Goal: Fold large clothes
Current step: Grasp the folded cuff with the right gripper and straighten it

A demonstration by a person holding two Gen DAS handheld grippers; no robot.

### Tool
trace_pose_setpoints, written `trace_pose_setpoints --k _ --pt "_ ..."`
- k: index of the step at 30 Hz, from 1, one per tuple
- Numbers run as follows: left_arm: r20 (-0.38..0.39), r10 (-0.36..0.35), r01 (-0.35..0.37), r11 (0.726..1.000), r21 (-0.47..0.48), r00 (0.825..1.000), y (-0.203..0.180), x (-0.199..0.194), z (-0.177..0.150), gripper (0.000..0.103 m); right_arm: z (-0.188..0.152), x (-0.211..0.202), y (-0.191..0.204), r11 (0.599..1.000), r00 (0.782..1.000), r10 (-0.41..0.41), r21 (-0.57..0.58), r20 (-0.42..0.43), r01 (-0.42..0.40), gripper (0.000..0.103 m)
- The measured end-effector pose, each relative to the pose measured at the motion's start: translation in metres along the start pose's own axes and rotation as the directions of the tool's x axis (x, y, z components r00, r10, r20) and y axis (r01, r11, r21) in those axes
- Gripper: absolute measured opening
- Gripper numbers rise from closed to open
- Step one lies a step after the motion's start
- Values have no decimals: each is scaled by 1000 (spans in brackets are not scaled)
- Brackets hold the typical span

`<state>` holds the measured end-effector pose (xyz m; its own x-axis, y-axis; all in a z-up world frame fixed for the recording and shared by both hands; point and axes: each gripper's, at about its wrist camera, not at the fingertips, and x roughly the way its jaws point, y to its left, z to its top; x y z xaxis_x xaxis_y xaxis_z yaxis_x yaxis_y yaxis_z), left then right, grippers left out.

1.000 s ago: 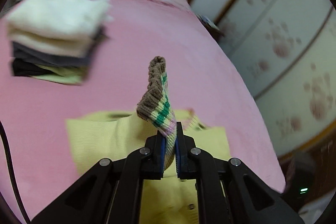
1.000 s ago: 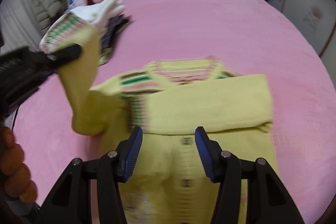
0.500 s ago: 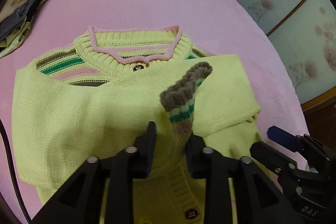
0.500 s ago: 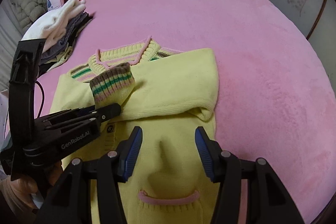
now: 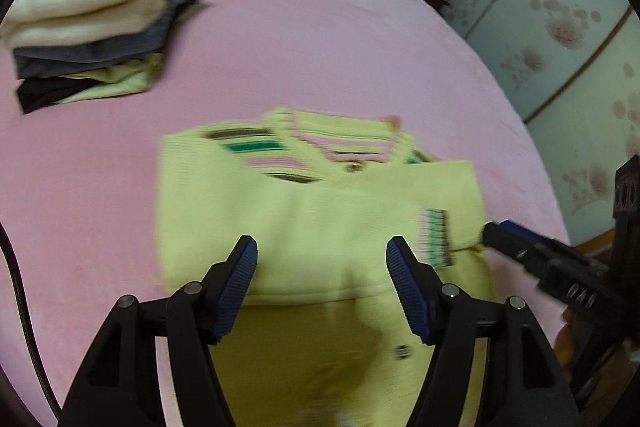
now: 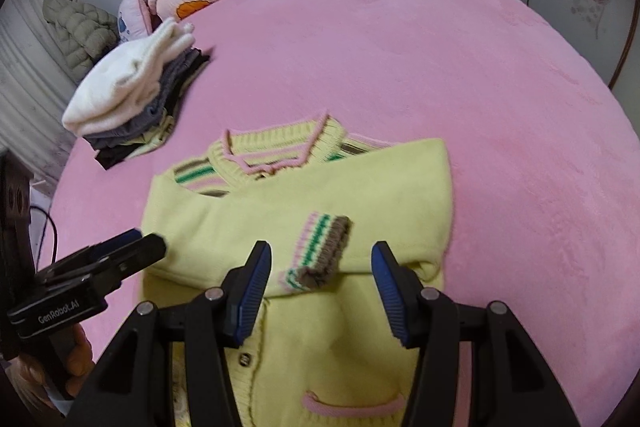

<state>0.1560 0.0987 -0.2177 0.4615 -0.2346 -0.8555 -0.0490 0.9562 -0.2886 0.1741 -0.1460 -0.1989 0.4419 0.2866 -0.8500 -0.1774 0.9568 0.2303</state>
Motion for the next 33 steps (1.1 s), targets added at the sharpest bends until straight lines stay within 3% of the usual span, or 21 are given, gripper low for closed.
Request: trace_pose_setpoints --k 3,11,15,17,19,27,31,33 --pt "-4 68 -68 998 -17 998 20 7 6 66 6 12 1 1000 1000 24 0 -13 -24 52" --pt "4 132 -131 985 -113 991 73 36 18 66 10 57 -6 999 998 -4 -53 -70 0 52" --pt "3 109 -107 981 -164 994 82 50 22 66 4 76 -12 999 993 16 -39 -120 -21 31" --pt "0 95 -94 980 -177 995 84 54 23 66 0 78 -8 998 993 20 -56 -121 -27 14" --pt "-4 91 -90 979 -183 996 83 59 23 66 -2 75 -3 996 993 30 -78 -117 -39 9" --pt "14 71 -68 986 -155 997 64 61 25 66 27 35 6 993 999 -10 -116 51 16 8" --pt "15 97 -94 984 -154 995 62 70 30 66 43 47 -7 993 998 -47 -102 52 52 8" --pt "-7 128 -127 980 -154 992 63 79 33 51 43 59 -10 991 998 -58 -118 27 61 8"
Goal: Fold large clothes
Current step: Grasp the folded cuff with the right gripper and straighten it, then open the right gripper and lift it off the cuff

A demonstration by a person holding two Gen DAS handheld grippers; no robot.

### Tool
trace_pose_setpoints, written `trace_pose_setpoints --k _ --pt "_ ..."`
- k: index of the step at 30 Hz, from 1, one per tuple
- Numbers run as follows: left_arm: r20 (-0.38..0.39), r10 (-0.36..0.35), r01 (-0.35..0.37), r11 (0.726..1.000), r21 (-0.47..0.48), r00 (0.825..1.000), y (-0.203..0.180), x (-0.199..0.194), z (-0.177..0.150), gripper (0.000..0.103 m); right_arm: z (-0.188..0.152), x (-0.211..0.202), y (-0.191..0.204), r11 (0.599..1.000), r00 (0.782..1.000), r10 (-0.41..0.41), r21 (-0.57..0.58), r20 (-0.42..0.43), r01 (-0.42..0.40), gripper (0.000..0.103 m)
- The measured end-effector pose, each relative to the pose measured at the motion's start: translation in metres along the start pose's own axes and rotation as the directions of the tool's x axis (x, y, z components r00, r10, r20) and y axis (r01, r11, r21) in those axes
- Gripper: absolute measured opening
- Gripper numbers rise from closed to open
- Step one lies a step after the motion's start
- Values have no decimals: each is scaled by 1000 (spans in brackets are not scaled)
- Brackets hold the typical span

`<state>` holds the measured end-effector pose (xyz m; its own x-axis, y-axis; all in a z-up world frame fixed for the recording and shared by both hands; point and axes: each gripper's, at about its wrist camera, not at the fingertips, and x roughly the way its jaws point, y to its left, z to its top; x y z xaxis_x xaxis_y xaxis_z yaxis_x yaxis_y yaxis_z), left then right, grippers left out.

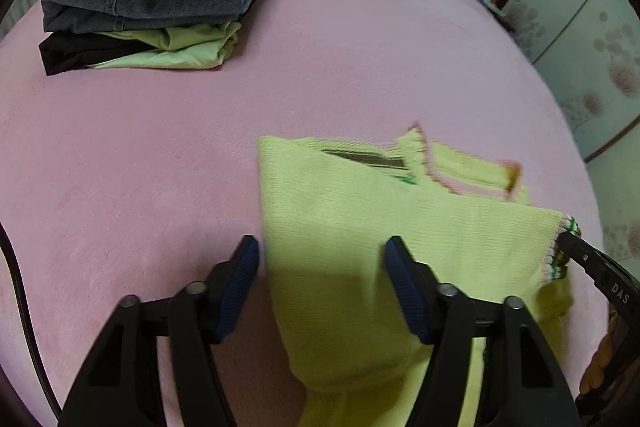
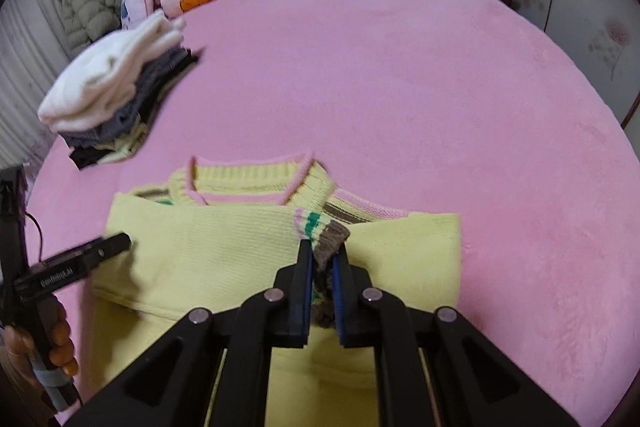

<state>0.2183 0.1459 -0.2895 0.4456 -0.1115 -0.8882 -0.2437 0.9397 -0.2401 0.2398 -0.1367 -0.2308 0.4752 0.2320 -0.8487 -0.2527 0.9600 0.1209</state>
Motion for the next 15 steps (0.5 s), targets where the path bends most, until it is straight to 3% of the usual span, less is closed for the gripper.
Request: trace_pose_setpoints --k 5,10,15 --pt "3 30 -30 1000 -1 1000 -1 10 4 39 -8 24 -8 1000 996 -28 -1 -79 28 9" --pt "5 70 -70 997 37 998 -10 14 3 39 -11 29 -12 999 995 -39 29 -88 42 15" --pt "-7 47 -47 999 19 999 -15 6 8 56 -11 17 -15 998 996 -53 41 -77 57 18"
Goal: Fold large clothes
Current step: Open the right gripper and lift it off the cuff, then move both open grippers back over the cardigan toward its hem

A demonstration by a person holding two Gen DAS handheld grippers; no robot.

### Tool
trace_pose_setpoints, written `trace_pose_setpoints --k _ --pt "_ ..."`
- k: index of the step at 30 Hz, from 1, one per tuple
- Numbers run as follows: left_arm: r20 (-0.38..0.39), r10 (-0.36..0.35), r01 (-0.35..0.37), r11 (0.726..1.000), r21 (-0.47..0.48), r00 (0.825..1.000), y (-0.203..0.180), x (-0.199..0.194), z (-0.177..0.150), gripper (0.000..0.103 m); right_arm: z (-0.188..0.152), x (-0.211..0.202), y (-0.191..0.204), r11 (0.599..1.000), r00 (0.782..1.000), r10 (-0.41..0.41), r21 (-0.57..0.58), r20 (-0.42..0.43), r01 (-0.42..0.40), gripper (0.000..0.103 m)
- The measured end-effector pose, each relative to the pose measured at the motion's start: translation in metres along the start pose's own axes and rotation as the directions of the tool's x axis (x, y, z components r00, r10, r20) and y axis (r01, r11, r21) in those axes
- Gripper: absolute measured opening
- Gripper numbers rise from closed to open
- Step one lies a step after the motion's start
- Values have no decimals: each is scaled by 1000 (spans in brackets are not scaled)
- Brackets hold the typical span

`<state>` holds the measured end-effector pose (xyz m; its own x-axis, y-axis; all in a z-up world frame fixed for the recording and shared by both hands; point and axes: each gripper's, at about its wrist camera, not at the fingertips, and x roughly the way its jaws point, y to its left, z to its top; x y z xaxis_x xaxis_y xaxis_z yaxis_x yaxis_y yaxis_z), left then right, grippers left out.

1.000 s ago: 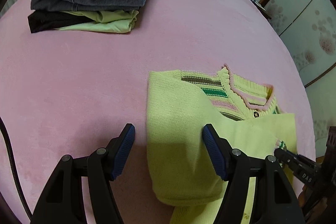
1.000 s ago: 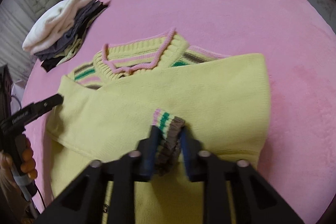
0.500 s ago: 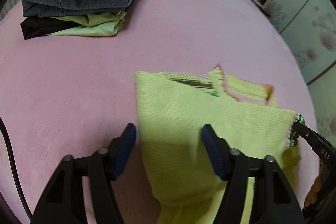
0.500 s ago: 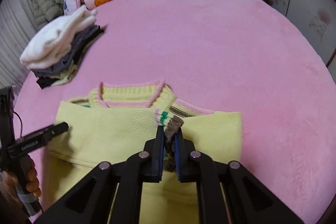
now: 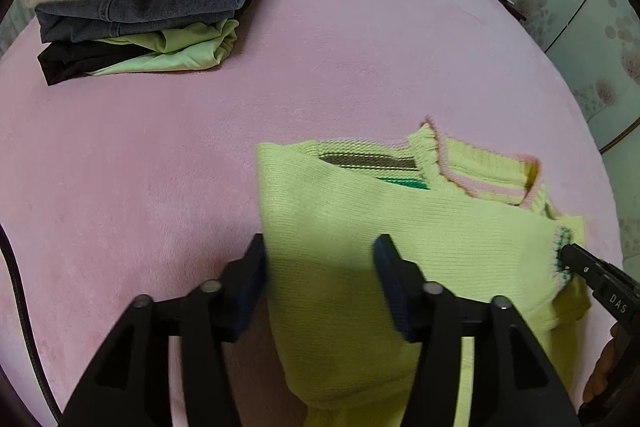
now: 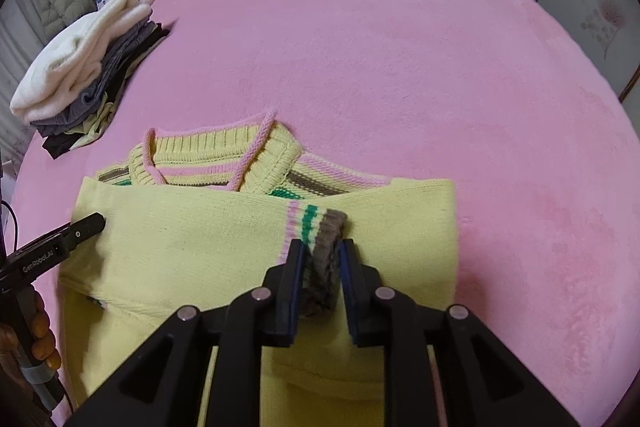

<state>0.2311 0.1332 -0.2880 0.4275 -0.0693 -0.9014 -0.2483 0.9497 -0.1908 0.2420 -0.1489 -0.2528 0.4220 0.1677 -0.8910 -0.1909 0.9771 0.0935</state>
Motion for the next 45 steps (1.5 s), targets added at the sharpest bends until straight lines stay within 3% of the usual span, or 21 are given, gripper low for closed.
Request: trace_pose_setpoints --k 4,7,12,17,22,27,30,34,37,42,45 --pt "57 41 -42 999 23 998 -13 -24 -1 57 -5 -24 -2 1000 998 -20 8 56 19 19" --pt "110 3 -5 1000 17 994 -23 -44 -9 57 -11 -40 5 1000 995 11 -5 99 -11 19" --pt "113 -75 73 997 28 991 -45 -51 -26 57 -18 -42 35 994 988 94 -61 122 -87 19" --pt "96 -81 77 996 42 992 -54 -32 -41 56 -21 -23 71 982 982 146 -140 117 -129 19" --pt "65 -44 41 998 43 997 -46 -6 -42 53 -26 7 72 983 994 79 -174 74 -65 19" --pt "73 -42 36 996 81 996 -38 0 -39 49 -25 9 37 985 991 -55 -157 126 75 16" --pt "72 -47 40 995 87 996 -35 4 -37 49 -23 9 12 987 988 -94 -117 125 108 16" --pt "75 -19 12 995 101 997 -39 7 -35 49 -25 8 1 988 989 -87 -120 117 102 16" --pt "57 -6 1 995 97 998 -43 5 -32 54 -27 5 4 984 987 -106 -133 116 122 16" --pt "22 -11 10 999 48 1000 -49 -15 -30 77 -22 -17 1 995 993 -60 -67 101 67 16" --pt "27 3 -4 1000 31 1000 -52 -38 -28 79 -22 -46 2 996 991 -47 -65 122 56 19"
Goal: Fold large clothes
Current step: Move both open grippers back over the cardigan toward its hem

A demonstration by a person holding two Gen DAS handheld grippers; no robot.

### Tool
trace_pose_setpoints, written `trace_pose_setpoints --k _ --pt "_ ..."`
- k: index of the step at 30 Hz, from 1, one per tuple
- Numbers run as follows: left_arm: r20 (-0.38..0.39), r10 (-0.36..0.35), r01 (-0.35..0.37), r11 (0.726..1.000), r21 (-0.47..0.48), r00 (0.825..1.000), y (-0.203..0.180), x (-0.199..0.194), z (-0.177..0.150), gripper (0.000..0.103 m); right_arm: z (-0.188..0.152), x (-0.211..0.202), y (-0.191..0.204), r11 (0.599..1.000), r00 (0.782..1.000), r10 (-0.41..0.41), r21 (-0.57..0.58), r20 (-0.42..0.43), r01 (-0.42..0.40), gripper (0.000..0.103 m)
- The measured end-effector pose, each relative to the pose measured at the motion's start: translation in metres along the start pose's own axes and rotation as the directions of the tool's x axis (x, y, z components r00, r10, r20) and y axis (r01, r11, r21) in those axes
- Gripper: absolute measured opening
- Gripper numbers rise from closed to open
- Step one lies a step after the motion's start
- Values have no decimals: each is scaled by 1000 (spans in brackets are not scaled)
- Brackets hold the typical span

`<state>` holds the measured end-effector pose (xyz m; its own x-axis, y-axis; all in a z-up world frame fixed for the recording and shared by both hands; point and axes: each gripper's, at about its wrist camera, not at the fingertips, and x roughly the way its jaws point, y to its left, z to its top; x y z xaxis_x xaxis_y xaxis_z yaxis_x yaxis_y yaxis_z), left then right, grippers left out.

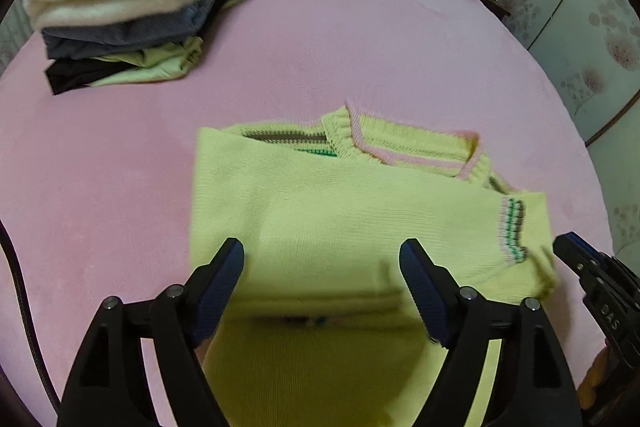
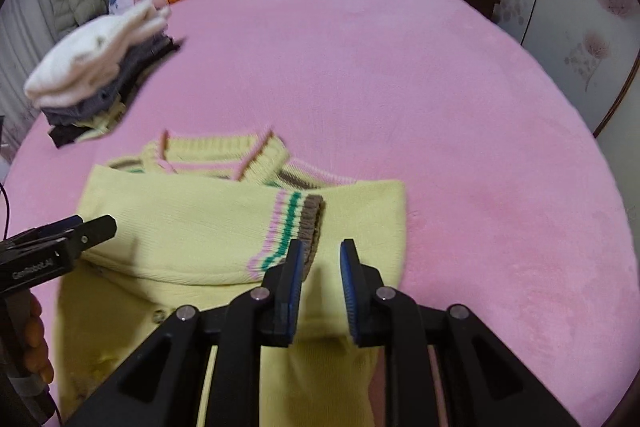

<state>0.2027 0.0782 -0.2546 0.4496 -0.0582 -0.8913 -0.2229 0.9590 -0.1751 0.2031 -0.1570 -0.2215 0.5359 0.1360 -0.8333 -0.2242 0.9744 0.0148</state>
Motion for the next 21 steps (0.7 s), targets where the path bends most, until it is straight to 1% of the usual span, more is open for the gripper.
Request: trace_pose_setpoints --k 5,8,10,13,17,19,21 --pt "20 18 -17 1000 -22 1000 -9 -55 1 79 9 -54 -3 999 999 32 7 13 -32 19" --pt "43 63 -63 998 -4 997 -19 -94 0 79 15 -95 -4 999 998 51 9 33 -52 19" --pt "54 79 -79 997 2 995 -27 -123 -3 80 20 -118 -6 997 996 72 10 46 -73 19" --pt "76 73 -73 997 -5 994 -37 -163 -10 83 27 -154 -9 995 993 101 -7 67 -101 21" --pt "111 53 -50 998 -25 992 -48 -209 -16 85 35 -194 -9 992 987 123 -51 100 -118 31" --pt "121 33 -28 999 -39 992 -51 -227 -17 85 38 -211 -11 990 984 135 -66 118 -128 32" --pt "149 28 -21 999 -49 989 -57 -247 -21 86 38 -225 -13 987 980 152 -79 128 -143 32"
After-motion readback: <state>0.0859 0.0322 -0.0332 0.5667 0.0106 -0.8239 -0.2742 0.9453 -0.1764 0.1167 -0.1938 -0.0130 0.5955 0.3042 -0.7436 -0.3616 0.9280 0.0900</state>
